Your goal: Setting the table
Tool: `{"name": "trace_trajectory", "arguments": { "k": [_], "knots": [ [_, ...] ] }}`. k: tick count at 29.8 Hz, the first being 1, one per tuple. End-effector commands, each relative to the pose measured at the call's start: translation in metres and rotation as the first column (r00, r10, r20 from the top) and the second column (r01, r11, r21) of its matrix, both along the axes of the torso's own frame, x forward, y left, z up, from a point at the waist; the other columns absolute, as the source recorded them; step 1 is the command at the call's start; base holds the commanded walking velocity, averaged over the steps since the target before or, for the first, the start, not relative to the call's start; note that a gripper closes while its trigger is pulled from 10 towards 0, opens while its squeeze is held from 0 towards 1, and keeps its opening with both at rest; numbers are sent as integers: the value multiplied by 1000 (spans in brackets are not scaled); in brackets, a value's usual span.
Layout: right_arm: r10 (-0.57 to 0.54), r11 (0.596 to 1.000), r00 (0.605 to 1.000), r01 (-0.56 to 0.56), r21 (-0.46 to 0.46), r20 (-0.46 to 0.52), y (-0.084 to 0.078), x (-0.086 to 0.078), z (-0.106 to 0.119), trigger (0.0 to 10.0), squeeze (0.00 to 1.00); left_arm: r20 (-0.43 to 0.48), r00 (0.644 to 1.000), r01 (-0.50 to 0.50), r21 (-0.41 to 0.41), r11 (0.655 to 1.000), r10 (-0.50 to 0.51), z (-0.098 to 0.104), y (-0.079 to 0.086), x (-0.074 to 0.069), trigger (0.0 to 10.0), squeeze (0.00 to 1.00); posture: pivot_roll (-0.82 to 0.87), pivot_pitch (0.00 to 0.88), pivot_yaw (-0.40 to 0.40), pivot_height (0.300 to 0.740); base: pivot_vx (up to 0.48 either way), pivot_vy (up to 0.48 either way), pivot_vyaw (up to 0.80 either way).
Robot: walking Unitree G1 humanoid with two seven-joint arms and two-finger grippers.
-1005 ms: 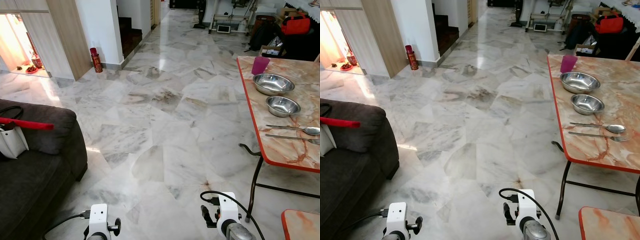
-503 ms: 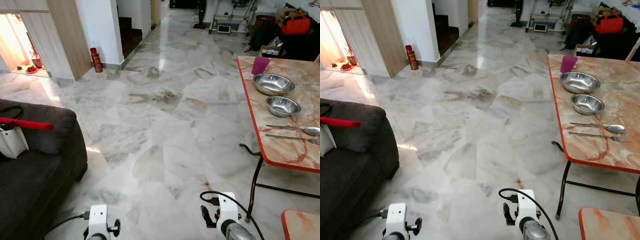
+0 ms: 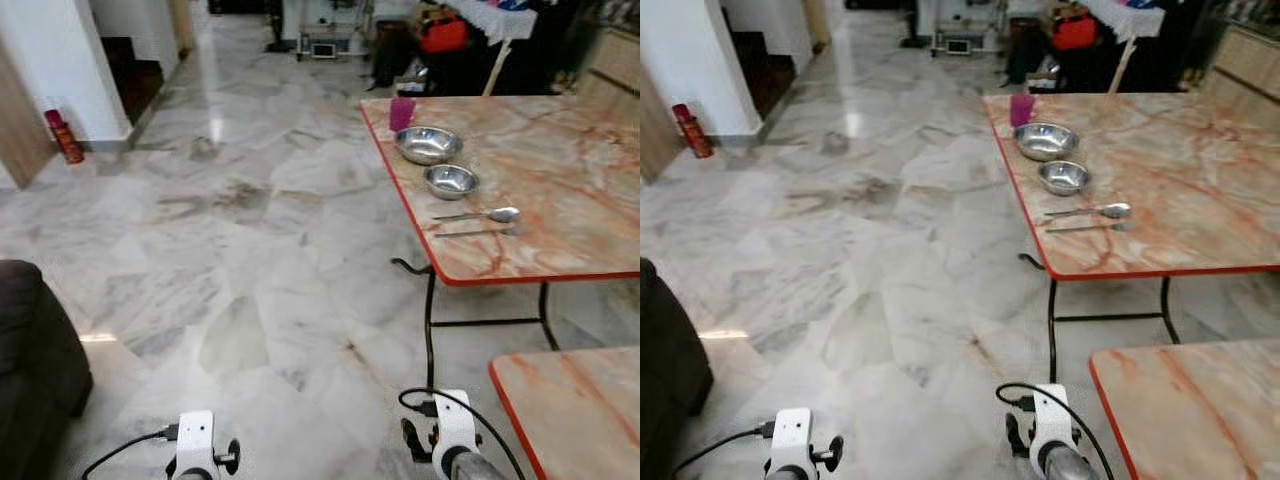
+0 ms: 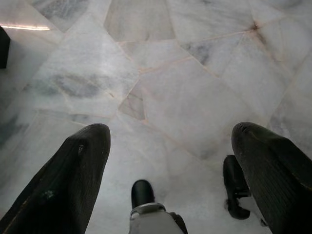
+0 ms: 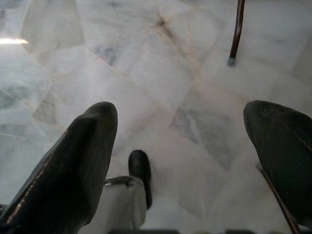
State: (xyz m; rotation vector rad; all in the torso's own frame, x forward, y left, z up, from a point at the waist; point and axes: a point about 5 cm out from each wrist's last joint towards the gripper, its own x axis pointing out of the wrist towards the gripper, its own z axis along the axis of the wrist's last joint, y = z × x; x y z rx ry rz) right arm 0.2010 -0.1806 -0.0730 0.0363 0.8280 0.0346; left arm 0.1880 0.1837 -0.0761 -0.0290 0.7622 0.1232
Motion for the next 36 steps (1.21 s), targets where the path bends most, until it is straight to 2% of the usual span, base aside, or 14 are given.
{"name": "trace_trajectory", "arguments": {
  "k": [1, 7, 12, 18, 36],
  "knots": [
    [-3, 1000, 1000, 3, 3, 20, 0, 5, 3, 10000, 0, 4, 1000, -19, 1, 1000, 19, -1, 1, -2, 10000, 0, 18, 0, -33, 740, 0, 0, 0],
    [8, 1000, 1000, -8, 5, 23, 1, 6, 3, 10000, 0, -7, 999, -33, -3, 999, 33, -1, 1, -3, 10000, 0, 20, 0, -34, 740, 0, 0, 0],
    [70, 997, 997, -69, -34, 29, 3, 8, 5, 10000, 0, -9, 999, -53, 4, 999, 53, -1, 4, -3, 10000, 0, 25, 0, -41, 740, 0, 179, 320],
    [71, 997, 997, -70, -24, 30, 4, 8, 5, 10000, 0, -14, 997, -71, 16, 997, 71, -2, 6, -5, 10000, 0, 28, 0, -47, 740, 304, 353, 710],
    [57, 998, 998, -57, -9, 21, 4, 9, 5, 10000, 0, -13, 995, -100, 31, 994, 101, -2, 9, -6, 10000, 0, 38, 0, -55, 740, 329, 350, 0]
  ]
}}
